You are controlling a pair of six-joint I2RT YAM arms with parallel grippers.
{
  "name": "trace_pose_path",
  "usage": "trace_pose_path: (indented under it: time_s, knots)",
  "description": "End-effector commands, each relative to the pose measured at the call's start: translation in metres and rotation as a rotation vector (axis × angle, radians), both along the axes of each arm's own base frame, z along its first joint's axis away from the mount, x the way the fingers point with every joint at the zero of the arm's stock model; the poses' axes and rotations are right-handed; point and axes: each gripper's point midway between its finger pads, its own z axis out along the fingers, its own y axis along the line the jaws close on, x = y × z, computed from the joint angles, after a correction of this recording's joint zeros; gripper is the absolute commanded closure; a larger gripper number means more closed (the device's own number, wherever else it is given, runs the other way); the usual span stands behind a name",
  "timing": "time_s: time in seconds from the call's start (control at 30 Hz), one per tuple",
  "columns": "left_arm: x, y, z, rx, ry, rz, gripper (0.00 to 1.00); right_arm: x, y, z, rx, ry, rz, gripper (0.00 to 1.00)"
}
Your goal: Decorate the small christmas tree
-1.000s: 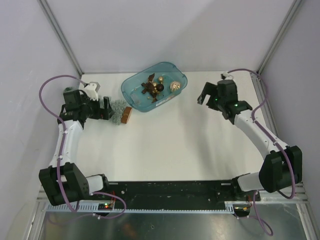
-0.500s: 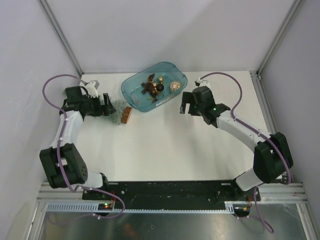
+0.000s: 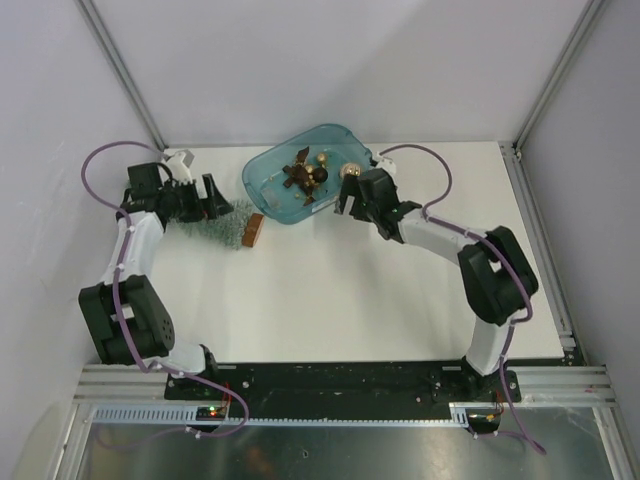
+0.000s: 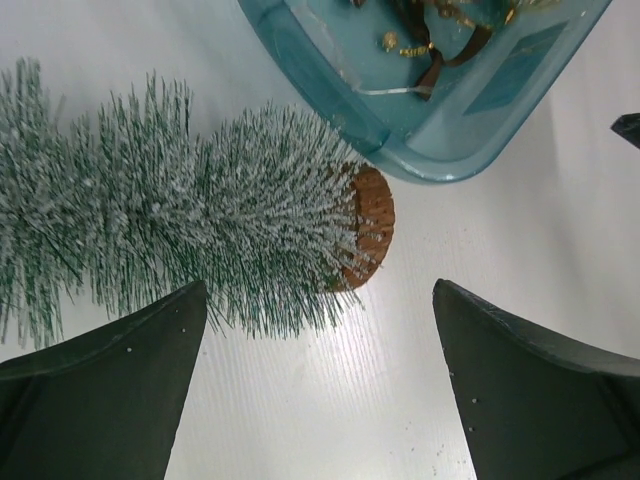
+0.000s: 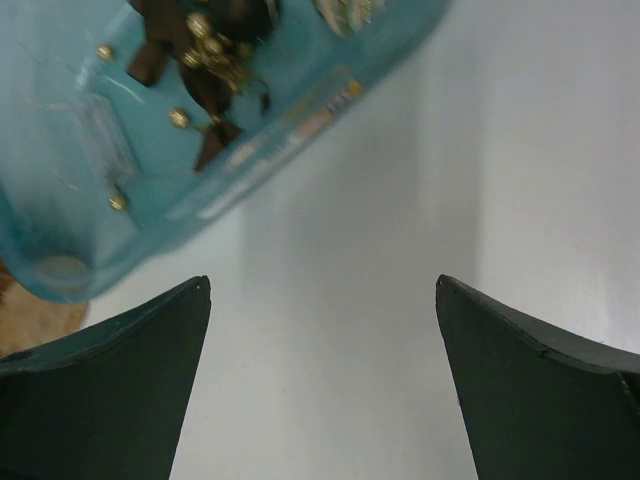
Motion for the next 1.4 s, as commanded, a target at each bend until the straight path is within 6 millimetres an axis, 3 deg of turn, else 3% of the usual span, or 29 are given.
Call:
trace_pose_path:
  time_s: [0.0, 0.2, 0.37, 0.53, 0.73, 0.83, 0.97, 1.07, 1.2, 1.37]
  knots:
    - [0.023, 0.009, 0.025, -0.006, -0.062, 0.044, 0.0, 0.035, 0.042, 0.034, 0.123, -0.108, -0.019, 0.01]
    - [0.021, 0.034, 0.005, 0.058, 0.0, 0.176, 0.0, 0.05, 0.077, 0.03, 0.127, -0.107, 0.008, 0.02]
    - [0.01, 0.058, 0.001, 0.094, 0.024, 0.303, 0.0, 0.048, 0.099, 0.033, 0.107, -0.119, 0.059, 0.03]
    - [0.007, 0.072, -0.016, 0.13, 0.076, 0.377, 0.03, 0.032, 0.102, 0.029, 0.096, -0.117, 0.089, 0.04]
    - [0.026, 0.079, -0.044, 0.1, 0.157, 0.418, 0.09, 0.016, 0.099, 0.031, 0.098, -0.119, 0.115, 0.04]
    - [0.041, 0.079, -0.044, 0.079, 0.14, 0.41, 0.22, 0.008, 0.097, 0.035, 0.097, -0.127, 0.126, 0.05]
    - [0.055, 0.077, -0.046, 0.097, 0.12, 0.387, 0.49, 0.002, 0.092, 0.039, 0.1, -0.132, 0.129, 0.06]
    - [0.057, 0.074, -0.043, 0.103, 0.097, 0.371, 0.69, -0.002, 0.091, 0.044, 0.11, -0.138, 0.136, 0.06]
    - [0.052, 0.059, -0.021, 0.093, 0.031, 0.321, 0.94, -0.005, 0.09, 0.048, 0.122, -0.142, 0.143, 0.07]
    - [0.034, 0.014, 0.013, 0.075, -0.074, 0.166, 1.0, -0.008, 0.087, 0.049, 0.122, -0.14, 0.142, 0.08]
